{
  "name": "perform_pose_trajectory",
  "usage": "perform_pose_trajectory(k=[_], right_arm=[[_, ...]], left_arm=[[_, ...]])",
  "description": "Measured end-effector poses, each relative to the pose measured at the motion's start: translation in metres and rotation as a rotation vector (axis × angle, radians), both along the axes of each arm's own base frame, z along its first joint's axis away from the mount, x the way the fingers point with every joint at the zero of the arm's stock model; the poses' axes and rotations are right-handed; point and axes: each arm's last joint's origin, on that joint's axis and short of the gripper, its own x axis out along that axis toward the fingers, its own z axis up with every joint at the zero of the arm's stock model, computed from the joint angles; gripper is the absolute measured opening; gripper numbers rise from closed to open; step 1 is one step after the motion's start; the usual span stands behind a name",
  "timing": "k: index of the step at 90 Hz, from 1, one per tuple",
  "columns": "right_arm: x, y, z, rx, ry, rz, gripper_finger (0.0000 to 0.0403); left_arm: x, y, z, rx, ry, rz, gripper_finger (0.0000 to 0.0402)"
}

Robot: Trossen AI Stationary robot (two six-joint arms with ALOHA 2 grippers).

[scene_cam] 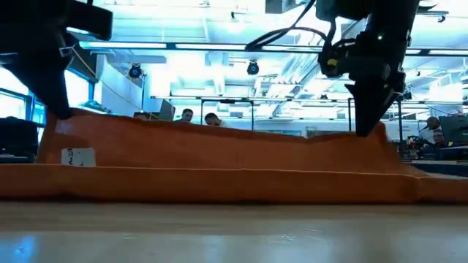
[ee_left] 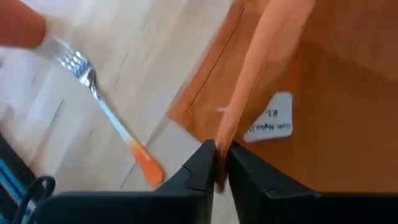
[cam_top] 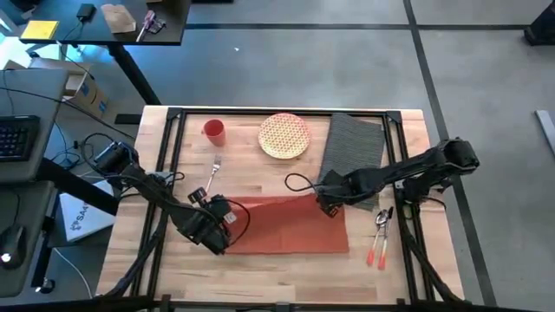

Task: Set table place
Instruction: Fold the orange table napkin

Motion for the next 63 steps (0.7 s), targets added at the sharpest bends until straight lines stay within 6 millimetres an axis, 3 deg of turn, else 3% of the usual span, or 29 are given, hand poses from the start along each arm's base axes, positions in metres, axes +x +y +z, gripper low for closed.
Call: perform_pose_trajectory(k=[20,36,47,63], right_arm=[[-0.006,0.006,0.023,-0.004,-0.071,0.056,0.0152],[-0.002,0.039,0.028,0.101,-0.200,0.238,0.0165],[-0.001,0.064,0.015,0.134,-0.274,0.307,0.0165],[-0.008,0.079,-0.031,0.199,-0.270,0.203,0.0151]], left_arm=[[-0.011,0.000,0.030,-0.031,0.070,0.013,0.0109],[-0.006,-0.034,0.039,-0.288,-0.109,-0.169,0.0111],[-0.004,-0.058,0.021,-0.373,-0.154,-0.309,0.0083],[0.000,-0.070,-0.024,-0.415,-0.179,-0.188,0.0030]])
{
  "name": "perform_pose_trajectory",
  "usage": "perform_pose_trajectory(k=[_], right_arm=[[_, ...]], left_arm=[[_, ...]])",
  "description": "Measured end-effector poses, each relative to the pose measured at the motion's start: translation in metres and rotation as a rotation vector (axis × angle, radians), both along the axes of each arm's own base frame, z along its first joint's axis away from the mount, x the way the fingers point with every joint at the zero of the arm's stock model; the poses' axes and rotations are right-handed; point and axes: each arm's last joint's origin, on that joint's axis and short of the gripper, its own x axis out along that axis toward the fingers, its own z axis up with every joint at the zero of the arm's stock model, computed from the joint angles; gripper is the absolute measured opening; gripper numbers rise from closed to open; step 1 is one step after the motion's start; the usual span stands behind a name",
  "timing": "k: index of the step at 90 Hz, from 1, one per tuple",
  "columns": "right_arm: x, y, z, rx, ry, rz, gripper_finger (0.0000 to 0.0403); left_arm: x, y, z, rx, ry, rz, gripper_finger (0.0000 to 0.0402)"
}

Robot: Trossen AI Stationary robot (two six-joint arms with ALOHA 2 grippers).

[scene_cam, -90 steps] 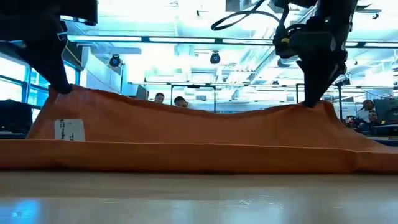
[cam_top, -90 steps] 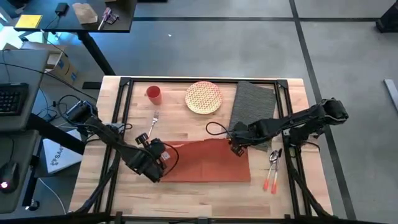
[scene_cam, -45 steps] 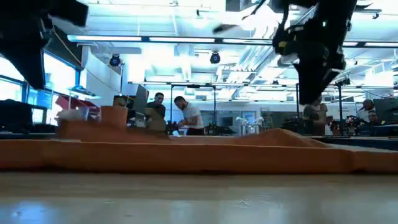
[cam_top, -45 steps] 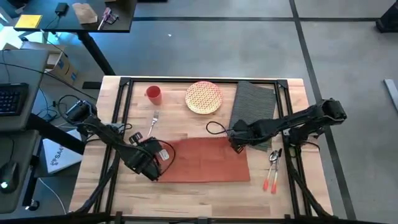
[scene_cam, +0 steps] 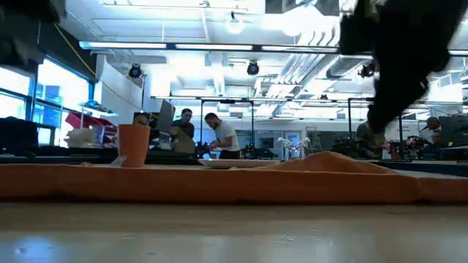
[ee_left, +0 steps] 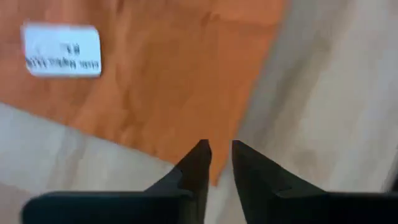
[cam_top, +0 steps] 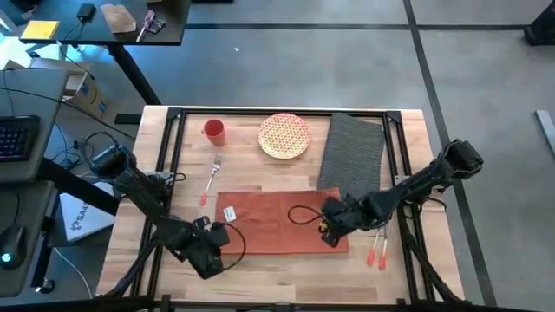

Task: Set table place
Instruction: Fold the orange table napkin

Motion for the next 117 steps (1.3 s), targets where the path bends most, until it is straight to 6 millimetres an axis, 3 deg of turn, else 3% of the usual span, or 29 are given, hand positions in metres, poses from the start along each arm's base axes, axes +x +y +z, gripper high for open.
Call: perform_pose_trajectory(k=[14,24,34,46,53,64,73,94,105,117], right_arm=[[-0.012,0.013,-0.036,0.137,0.041,0.012,0.0113],[-0.018,0.017,-0.042,0.151,0.067,0.020,0.0095],[-0.019,0.016,-0.036,0.128,0.077,0.049,0.0090],[-0.009,0.021,-0.021,0.103,0.010,0.115,0.0090],[-0.002,0.025,-0.012,0.094,-0.031,0.132,0.0089],[0.005,0.030,0.000,0.099,-0.073,0.156,0.0089],[0.007,0.034,0.006,0.111,-0.085,0.190,0.0090],[-0.010,0.046,0.003,0.076,0.031,0.365,0.0120],[-0.021,0.051,0.000,0.043,0.095,0.466,0.0141],[-0.029,0.056,-0.003,0.018,0.120,0.568,0.0144]], left_arm=[[0.004,-0.023,-0.026,-0.109,0.005,-0.146,0.0003],[0.000,-0.032,-0.040,-0.140,0.105,-0.207,0.0005],[0.003,-0.035,-0.031,-0.201,0.151,-0.184,0.0001],[0.009,-0.038,0.010,-0.149,0.059,-0.126,0.0000],[0.008,-0.033,0.018,-0.047,0.065,-0.102,0.0002],[0.010,-0.024,0.015,0.048,0.077,-0.155,0.0019],[0.009,-0.015,0.000,0.080,0.123,-0.227,0.0047],[0.004,-0.003,-0.022,0.064,0.178,-0.256,0.0112],[0.002,-0.001,-0.029,0.055,0.170,-0.266,0.0115],[0.002,-0.002,-0.034,0.012,0.151,-0.272,0.0091]])
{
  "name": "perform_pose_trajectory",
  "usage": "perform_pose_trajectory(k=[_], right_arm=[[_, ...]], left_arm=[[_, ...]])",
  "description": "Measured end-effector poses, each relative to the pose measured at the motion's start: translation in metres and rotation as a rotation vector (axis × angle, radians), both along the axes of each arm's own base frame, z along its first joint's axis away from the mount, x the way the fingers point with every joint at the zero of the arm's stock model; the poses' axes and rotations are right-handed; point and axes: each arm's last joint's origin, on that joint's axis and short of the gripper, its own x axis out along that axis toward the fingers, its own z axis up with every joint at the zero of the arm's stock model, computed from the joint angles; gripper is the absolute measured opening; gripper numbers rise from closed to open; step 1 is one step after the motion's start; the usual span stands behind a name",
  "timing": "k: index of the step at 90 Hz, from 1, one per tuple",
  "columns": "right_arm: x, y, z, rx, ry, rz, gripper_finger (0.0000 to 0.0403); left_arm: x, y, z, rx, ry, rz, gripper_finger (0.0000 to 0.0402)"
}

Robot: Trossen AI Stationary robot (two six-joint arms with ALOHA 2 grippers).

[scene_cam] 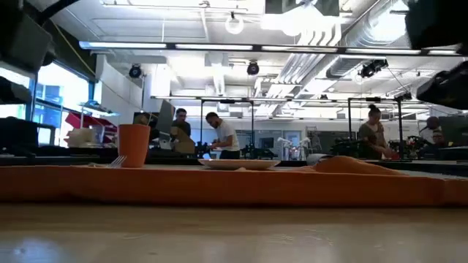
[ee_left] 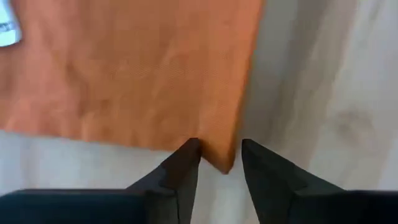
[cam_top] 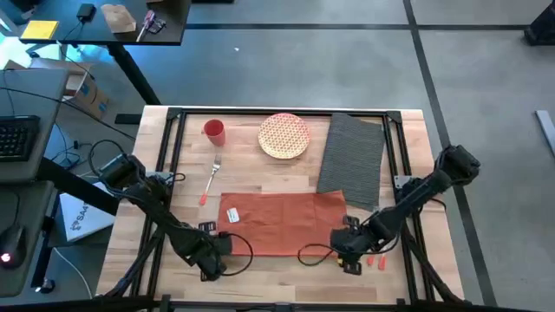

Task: Set table place
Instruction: Fold the orange table napkin

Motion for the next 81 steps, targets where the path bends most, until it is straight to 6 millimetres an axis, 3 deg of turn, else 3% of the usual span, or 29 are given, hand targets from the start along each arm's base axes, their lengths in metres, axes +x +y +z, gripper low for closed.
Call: perform_pose_trajectory(k=[20,32,41,49,55,69,75,81], right_arm=[[-0.004,0.008,-0.025,-0.101,0.059,0.176,0.0124],[-0.004,0.008,-0.039,-0.133,0.134,0.112,0.0086],[-0.003,0.010,-0.036,-0.122,0.154,0.054,0.0023],[0.000,0.013,-0.025,-0.132,0.166,0.047,0.0007],[0.002,0.015,-0.011,-0.121,0.183,0.044,0.0002],[0.006,0.020,0.056,0.049,0.182,0.031,0.0000],[0.006,0.012,0.089,0.090,0.162,0.011,0.0000],[0.003,-0.007,0.121,0.071,0.133,-0.034,0.0000]], left_arm=[[0.001,0.001,-0.001,0.000,-0.007,0.005,0.0034],[0.002,0.001,-0.001,-0.008,-0.007,0.008,0.0005],[0.003,-0.001,0.001,-0.040,0.004,0.018,0.0001],[0.007,-0.007,0.010,-0.097,0.015,0.009,0.0000],[0.012,-0.015,0.022,-0.127,-0.010,-0.011,0.0000],[0.025,-0.030,0.076,-0.132,-0.057,-0.007,0.0000],[0.029,-0.031,0.102,-0.116,-0.074,0.025,0.0000],[0.030,-0.028,0.126,-0.069,-0.089,0.097,0.0000]])
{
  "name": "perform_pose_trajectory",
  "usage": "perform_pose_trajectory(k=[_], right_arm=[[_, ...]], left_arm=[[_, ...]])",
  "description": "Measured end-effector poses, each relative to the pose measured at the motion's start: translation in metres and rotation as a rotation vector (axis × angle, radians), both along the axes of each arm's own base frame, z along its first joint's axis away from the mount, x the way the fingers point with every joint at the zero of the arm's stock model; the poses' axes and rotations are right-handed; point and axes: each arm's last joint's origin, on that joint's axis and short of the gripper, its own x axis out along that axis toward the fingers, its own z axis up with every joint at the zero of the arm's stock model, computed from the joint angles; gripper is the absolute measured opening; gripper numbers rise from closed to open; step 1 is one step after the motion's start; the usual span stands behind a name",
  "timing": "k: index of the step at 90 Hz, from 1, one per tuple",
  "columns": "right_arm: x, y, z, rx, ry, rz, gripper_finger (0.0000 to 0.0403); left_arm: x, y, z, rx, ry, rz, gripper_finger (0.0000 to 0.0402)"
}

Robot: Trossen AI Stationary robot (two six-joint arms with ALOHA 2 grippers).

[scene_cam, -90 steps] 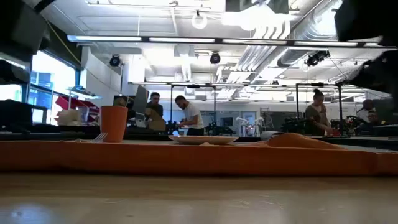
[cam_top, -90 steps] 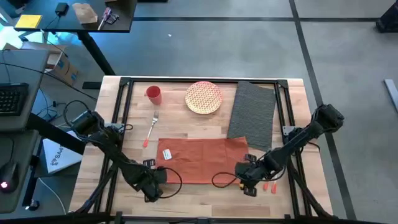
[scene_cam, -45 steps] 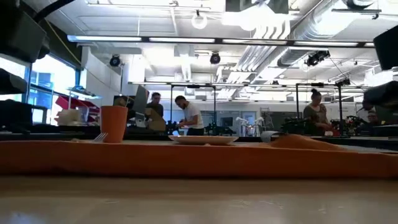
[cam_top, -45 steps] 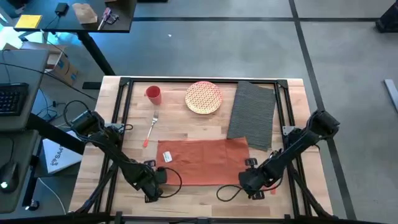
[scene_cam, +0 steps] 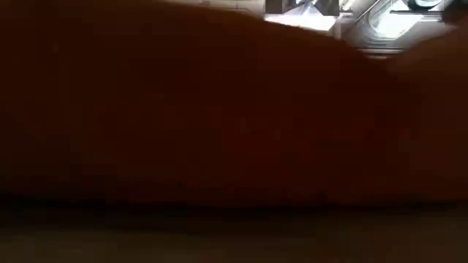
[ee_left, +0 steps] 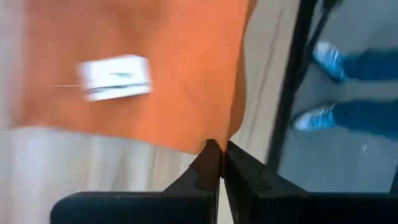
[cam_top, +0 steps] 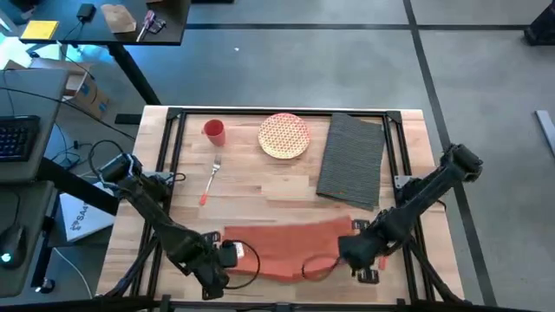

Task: Set table place
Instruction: Fold the orange table napkin

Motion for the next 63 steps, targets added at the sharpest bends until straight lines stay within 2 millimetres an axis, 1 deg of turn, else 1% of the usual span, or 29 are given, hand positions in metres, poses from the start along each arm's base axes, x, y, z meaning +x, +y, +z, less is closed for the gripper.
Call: perform_pose_trajectory(k=[4,8,12,16,22,32,36,40,45,50,57,63], right_arm=[[-0.001,-0.018,0.016,-0.040,-0.007,-0.035,0.0000],[0.000,-0.037,0.025,-0.084,-0.011,-0.069,0.0000],[0.004,-0.060,0.030,-0.116,-0.017,-0.102,0.0000],[0.010,-0.085,0.032,-0.143,-0.021,-0.132,0.0000],[0.021,-0.123,0.027,-0.198,-0.032,-0.184,0.0000],[0.046,-0.188,0.006,-0.239,-0.071,-0.298,0.0000],[0.053,-0.212,-0.003,-0.250,-0.077,-0.346,0.0000],[0.055,-0.232,-0.009,-0.250,-0.069,-0.389,0.0000],[0.055,-0.244,-0.008,-0.224,-0.057,-0.416,0.0000],[0.054,-0.245,0.000,-0.185,-0.053,-0.397,0.0000],[0.046,-0.235,0.017,-0.102,-0.014,-0.339,0.0000],[0.040,-0.219,0.032,0.002,0.020,-0.275,0.0000]], left_arm=[[-0.001,0.005,0.011,0.044,-0.002,0.058,0.0000],[-0.001,0.011,0.017,0.093,-0.008,0.121,0.0000],[-0.001,0.017,0.016,0.136,-0.006,0.173,0.0000],[0.000,0.024,0.010,0.166,0.012,0.204,0.0000],[0.003,0.034,-0.004,0.177,0.072,0.232,0.0000],[0.008,0.050,-0.035,0.144,0.167,0.273,0.0000],[0.011,0.055,-0.042,0.123,0.189,0.267,0.0000],[0.014,0.059,-0.041,0.102,0.188,0.235,0.0000],[0.016,0.061,-0.031,0.065,0.166,0.172,0.0000],[0.015,0.062,-0.011,0.036,0.125,0.102,0.0000],[0.006,0.066,0.024,0.004,0.065,0.025,0.0000],[-0.006,0.070,0.053,-0.021,0.007,-0.042,0.0000]])
